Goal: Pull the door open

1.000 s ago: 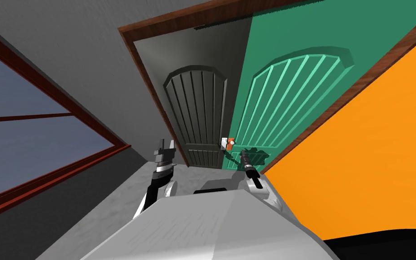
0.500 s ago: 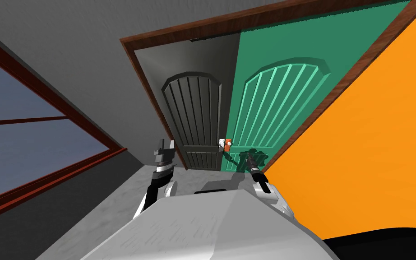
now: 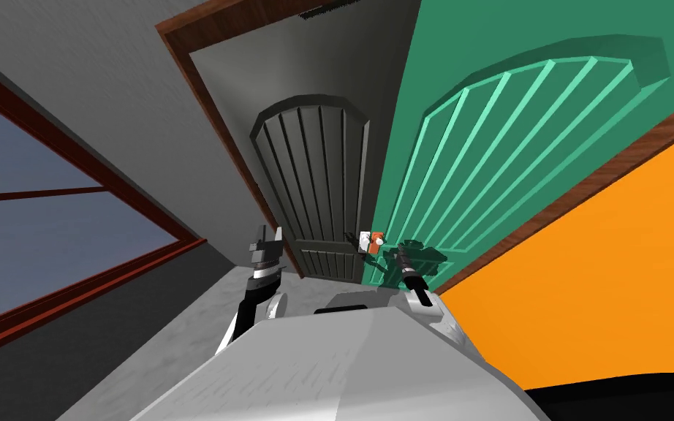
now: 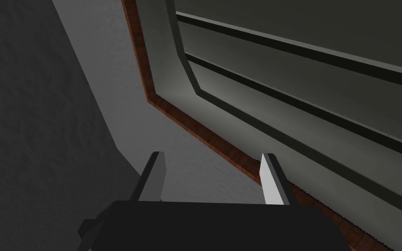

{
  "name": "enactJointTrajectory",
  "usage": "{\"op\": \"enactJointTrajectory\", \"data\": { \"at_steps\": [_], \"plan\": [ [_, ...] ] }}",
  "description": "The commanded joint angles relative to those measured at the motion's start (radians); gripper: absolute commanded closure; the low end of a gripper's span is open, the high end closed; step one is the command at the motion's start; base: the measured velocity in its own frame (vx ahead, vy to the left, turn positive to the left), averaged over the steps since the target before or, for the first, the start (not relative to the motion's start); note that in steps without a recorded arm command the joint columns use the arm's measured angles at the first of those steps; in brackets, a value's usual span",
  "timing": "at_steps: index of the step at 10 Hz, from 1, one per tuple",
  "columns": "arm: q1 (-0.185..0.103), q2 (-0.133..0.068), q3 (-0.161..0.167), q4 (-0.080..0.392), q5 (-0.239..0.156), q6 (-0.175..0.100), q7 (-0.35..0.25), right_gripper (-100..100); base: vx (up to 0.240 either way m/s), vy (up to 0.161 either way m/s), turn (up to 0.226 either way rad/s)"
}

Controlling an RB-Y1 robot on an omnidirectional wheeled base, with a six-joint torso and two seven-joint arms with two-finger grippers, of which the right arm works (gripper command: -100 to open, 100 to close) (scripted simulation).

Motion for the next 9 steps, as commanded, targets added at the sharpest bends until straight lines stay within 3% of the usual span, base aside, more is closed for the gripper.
{"op": "enactJointTrajectory", "data": {
  "at_steps": [1,2,3,4,9],
  "plan": [
    [-0.024,0.013,0.028,-0.007,0.003,-0.007,0.001,-100,0.217,0.035,0.202],
    [-0.036,0.020,0.043,-0.010,0.004,-0.011,0.001,-100,0.242,0.109,0.204],
    [-0.029,0.013,0.032,-0.004,0.003,-0.010,0.000,-100,0.105,0.055,0.031],
    [-0.029,0.013,0.032,-0.004,0.003,-0.010,0.000,100,-0.013,-0.011,-0.033],
    [-0.029,0.013,0.032,-0.004,0.003,-0.010,0.000,100,-0.021,-0.007,0.007]
  ]
}}
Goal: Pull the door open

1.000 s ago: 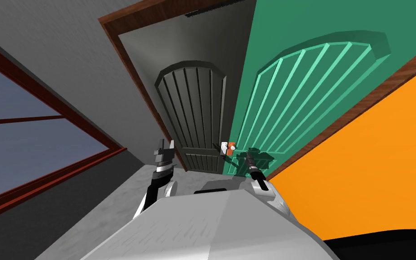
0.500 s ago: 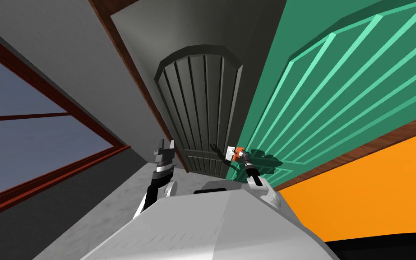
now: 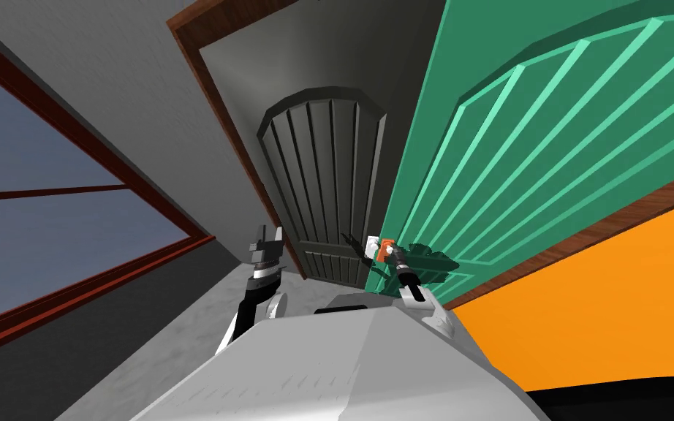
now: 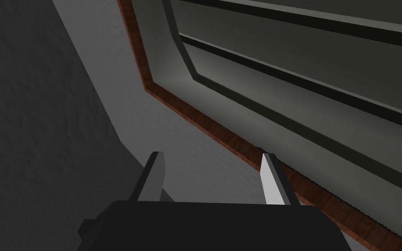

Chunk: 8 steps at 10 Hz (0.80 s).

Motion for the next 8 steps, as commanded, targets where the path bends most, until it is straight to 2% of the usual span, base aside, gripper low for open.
{"op": "enactJointTrajectory", "data": {
  "at_steps": [1,3,4,8],
  "plan": [
    [0.021,-0.014,-0.024,0.006,-0.004,0.005,-0.003,100,-0.140,-0.054,-0.153],
    [0.040,-0.030,-0.040,0.011,-0.006,0.007,-0.009,100,-0.210,-0.085,-0.086],
    [0.036,-0.024,-0.032,0.010,-0.003,-0.005,-0.013,-100,-0.191,0.004,0.022],
    [0.051,-0.017,0.003,-0.031,0.009,-0.018,-0.040,-100,-0.182,0.108,0.048]
  ]
}}
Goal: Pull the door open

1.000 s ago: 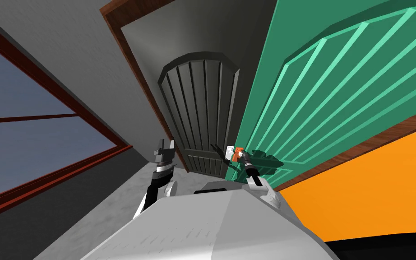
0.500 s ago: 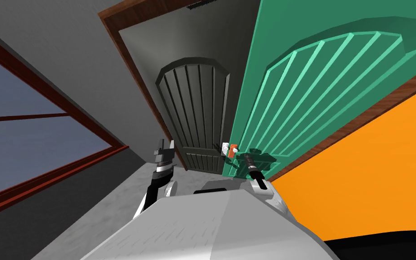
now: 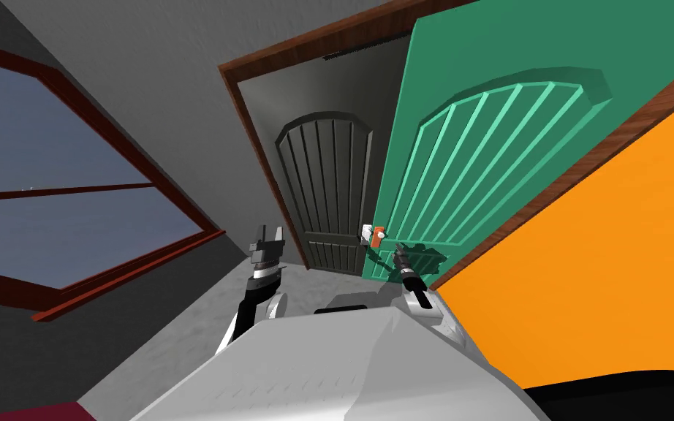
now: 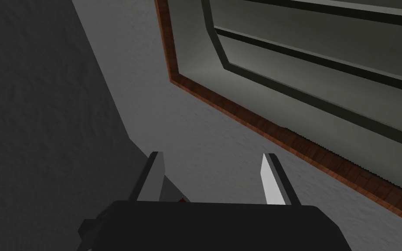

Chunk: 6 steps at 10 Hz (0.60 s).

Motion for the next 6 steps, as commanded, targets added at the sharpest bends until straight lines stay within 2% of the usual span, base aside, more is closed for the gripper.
{"op": "enactJointTrajectory", "data": {
  "at_steps": [1,4,5,6],
  "plan": [
    [0.000,0.000,0.000,0.000,0.000,0.000,0.000,-100,-0.076,0.040,0.007],
    [0.025,-0.023,-0.064,0.023,-0.010,0.026,0.008,-100,-0.027,-0.031,-0.154],
    [0.022,-0.028,-0.082,0.031,-0.013,0.037,0.014,-100,0.106,-0.074,-0.094],
    [0.017,-0.027,-0.081,0.031,-0.013,0.039,0.015,-100,0.183,-0.063,-0.008]
  ]
}}
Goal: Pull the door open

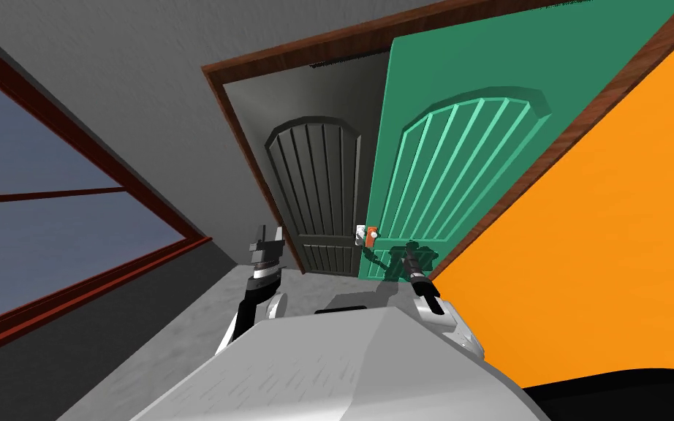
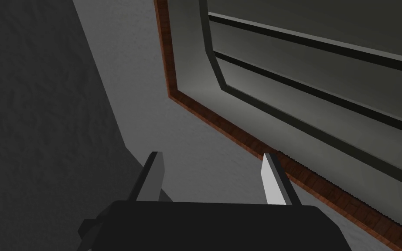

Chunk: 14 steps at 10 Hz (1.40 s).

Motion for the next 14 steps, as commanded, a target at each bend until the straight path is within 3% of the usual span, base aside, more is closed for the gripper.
{"op": "enactJointTrajectory", "data": {
  "at_steps": [1,6,7,8,13,14],
  "plan": [
    [-0.007,0.002,0.003,-0.006,0.000,0.008,0.001,-100,0.166,-0.019,0.071],
    [-0.065,0.028,0.063,-0.023,0.007,-0.004,0.004,-100,0.215,0.060,0.129],
    [-0.061,0.023,0.052,-0.016,0.006,0.001,0.005,-100,0.124,0.053,0.043],
    [-0.061,0.023,0.052,-0.016,0.006,0.001,0.005,100,-0.016,-0.009,-0.042],
    [-0.061,0.023,0.052,-0.016,0.006,0.001,0.005,100,-0.024,-0.006,0.009],
    [-0.042,0.014,0.038,-0.009,0.004,0.002,0.003,100,-0.122,-0.045,-0.094]
  ]
}}
